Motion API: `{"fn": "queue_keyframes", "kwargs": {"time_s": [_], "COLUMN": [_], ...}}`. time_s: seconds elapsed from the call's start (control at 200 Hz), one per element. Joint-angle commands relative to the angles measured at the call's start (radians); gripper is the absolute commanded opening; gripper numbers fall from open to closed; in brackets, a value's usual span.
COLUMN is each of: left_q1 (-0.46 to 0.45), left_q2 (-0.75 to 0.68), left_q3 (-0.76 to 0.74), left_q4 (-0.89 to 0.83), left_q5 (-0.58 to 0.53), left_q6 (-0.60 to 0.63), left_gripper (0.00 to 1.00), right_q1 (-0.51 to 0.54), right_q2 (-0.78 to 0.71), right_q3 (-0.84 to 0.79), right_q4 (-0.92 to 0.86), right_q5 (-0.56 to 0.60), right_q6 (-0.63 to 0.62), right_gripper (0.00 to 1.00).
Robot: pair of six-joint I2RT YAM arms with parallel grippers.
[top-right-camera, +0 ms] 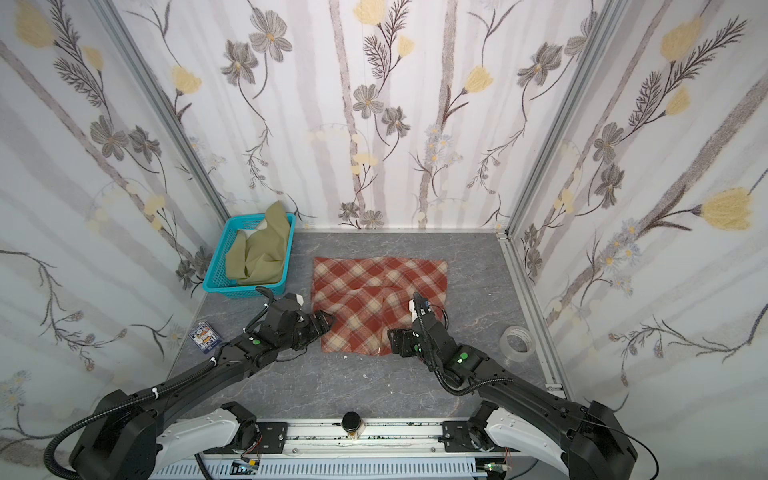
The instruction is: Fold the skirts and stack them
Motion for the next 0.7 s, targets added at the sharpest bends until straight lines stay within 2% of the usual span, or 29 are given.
{"fn": "queue_keyframes", "kwargs": {"time_s": [0.0,0.165,0.38,0.425,0.7], "left_q1": [-0.014,-0.033,-0.035,-0.036,-0.036], "left_q2": [-0.009,0.042,0.11,0.121,0.205], "left_q3": [-0.027,-0.041,-0.032,-0.024,0.016], "left_q4": [-0.09,-0.097,-0.098,-0.098,-0.098], "left_q5": [0.03,0.051,0.028,0.015,-0.042], "left_q6": [-0.005,0.01,0.044,0.057,0.103], "left_gripper": [0.82,0.78,0.64,0.58,0.49], "right_q1": [-0.007,-0.026,-0.035,-0.039,-0.072], "right_q2": [-0.027,-0.015,-0.02,-0.029,-0.041], "right_q3": [-0.044,-0.09,-0.118,-0.123,-0.125], "right_q4": [0.001,0.039,0.049,0.055,0.061], "right_q5": [-0.032,-0.107,-0.148,-0.147,-0.17], "right_q6": [0.079,0.119,0.167,0.17,0.172], "right_gripper": [0.77,0.67,0.57,0.55,0.53]}}
